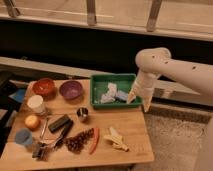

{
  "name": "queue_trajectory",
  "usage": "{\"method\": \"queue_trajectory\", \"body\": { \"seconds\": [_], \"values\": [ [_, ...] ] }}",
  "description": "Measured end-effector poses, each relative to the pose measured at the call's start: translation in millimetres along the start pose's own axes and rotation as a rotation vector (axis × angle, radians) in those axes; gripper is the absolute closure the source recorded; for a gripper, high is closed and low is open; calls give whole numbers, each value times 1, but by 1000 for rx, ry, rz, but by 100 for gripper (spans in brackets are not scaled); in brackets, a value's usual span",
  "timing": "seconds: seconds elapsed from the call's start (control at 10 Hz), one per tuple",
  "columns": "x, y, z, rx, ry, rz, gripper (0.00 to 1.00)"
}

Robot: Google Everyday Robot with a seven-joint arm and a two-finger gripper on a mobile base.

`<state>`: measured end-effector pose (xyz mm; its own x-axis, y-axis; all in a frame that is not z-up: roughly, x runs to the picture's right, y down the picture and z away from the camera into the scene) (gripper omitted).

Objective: Place fork in tray

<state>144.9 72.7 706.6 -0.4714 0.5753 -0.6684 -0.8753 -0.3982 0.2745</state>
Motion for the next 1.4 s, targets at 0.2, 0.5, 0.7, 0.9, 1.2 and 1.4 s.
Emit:
{"method": "queue_trajectory", "body": {
  "seconds": [0.2,0.5,0.7,0.9,1.2,1.4],
  "values": [
    [16,36,0,-35,-9,-72,35],
    [18,41,0,-39,-14,-85,35],
    [19,41,0,-41,-14,-86,35],
    [17,45,-3,-53,-49,-95,35],
    [22,96,-18,-109,-164,-173,35],
    [32,140,-23,-153,-208,-242,35]
  ]
}}
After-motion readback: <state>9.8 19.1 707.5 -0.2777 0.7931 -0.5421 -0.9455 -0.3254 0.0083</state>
